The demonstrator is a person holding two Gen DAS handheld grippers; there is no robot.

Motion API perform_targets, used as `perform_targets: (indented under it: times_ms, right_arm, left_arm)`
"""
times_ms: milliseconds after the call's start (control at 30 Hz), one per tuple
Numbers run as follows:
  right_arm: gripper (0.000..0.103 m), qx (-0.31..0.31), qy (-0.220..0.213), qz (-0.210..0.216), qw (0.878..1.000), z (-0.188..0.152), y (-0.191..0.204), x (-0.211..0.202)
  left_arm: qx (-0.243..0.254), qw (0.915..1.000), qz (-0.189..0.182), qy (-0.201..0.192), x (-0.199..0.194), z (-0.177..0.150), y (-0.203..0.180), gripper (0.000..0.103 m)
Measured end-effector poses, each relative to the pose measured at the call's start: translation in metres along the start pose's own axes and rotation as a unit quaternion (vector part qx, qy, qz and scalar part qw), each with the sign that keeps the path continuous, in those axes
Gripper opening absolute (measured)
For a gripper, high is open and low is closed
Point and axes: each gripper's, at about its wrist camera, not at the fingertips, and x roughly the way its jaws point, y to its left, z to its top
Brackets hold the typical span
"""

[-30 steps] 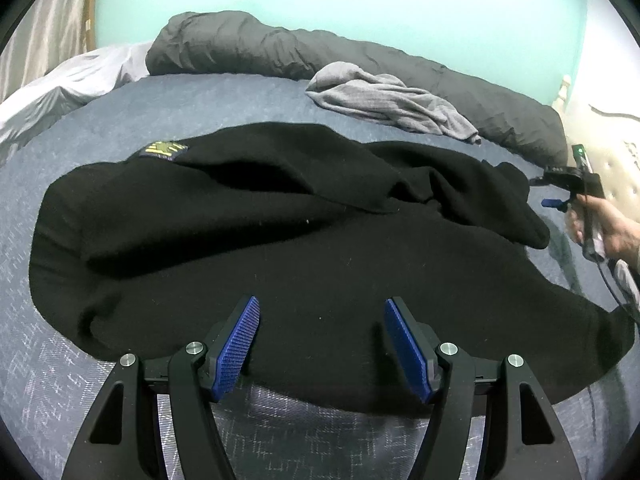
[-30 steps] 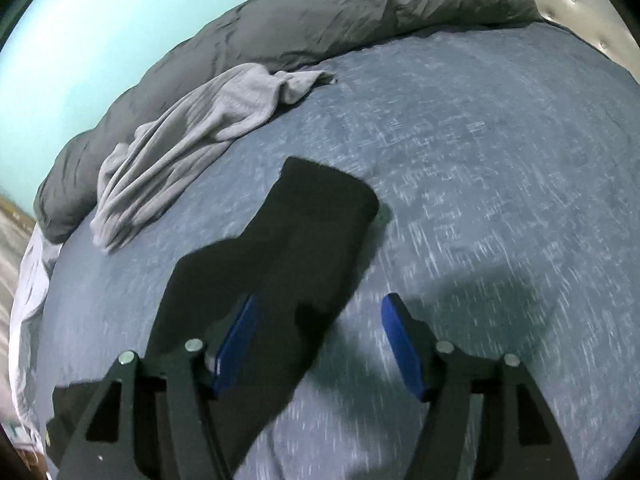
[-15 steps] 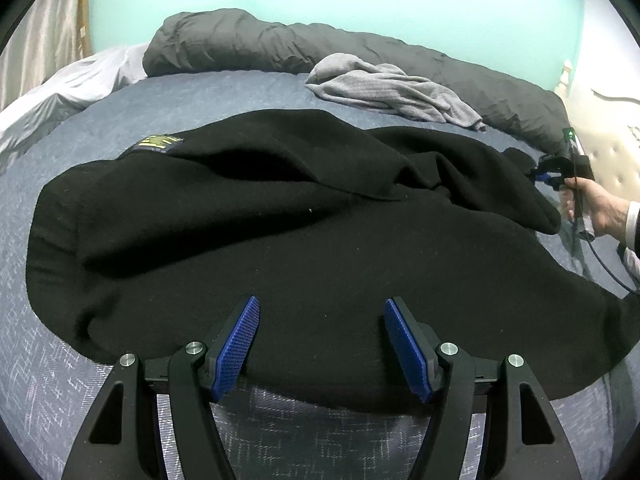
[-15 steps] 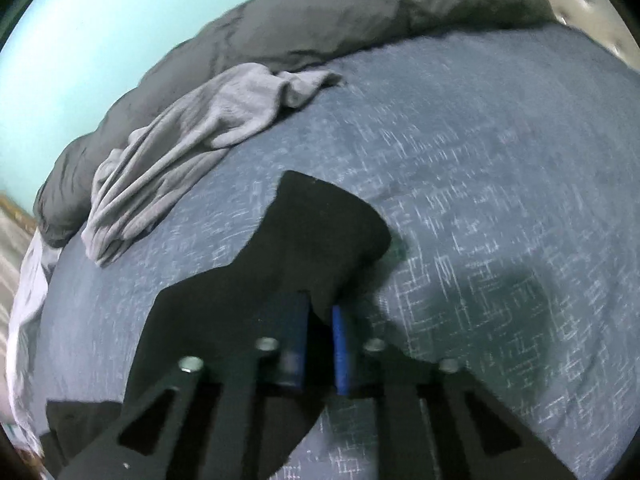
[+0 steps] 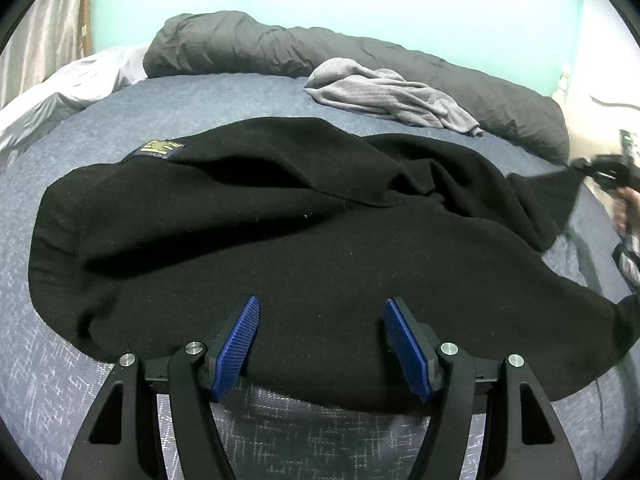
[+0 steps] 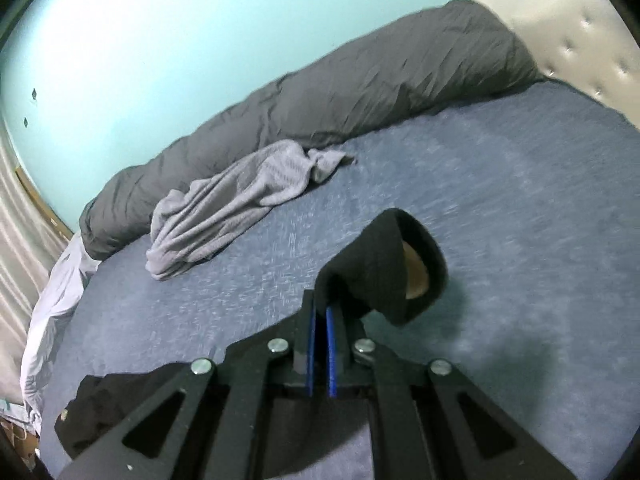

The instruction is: Fold clothes

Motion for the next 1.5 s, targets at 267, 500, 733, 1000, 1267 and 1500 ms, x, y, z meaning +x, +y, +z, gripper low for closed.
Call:
perform_targets:
  times_ms: [267,500,733,1000,1267,1500]
  right_arm:
    - [0.004,0.045,-0.001,-0.06,0.997,-0.025,-0.077,-0.071]
    - [0.004,0.104,0.014,-0.104,0.989,-0.075,-0.136,-0.093]
    - [0.004,0.128,0.012,-0.139,0.982,-0.095,-0.164,-0.096]
    - [0.005,0.134,0.052,-0.168,0.975,-0.095,-0.17,-0.086]
    - [0.012,0.095,0.012,-0.171,0.981,-0.109,-0.122,-0.11]
    - [0.015,0.063,0.016,-0.06,0.996,-0.143,-0.032,-0.112]
  left_arm:
    - [-0.001,1.0,-0.004,-0.008,-0.006,0.002,-0.002,0.07]
    - [-0.005,0.9999,-0.005,-0.01,-0.007,0.003,-0.001,0.07]
    - [-0.006,0.9999,-0.003,-0.01,-0.006,0.002,0.0,0.07]
    - [-0.012,0.9999,-0.002,-0.009,-0.005,0.005,0.005,0.07]
    - [-0.025,0.9996,-0.007,-0.014,-0.013,0.005,0.014,0.07]
    - [-0.038,0.999,-0.015,-0.017,-0.024,0.005,0.024,0.069]
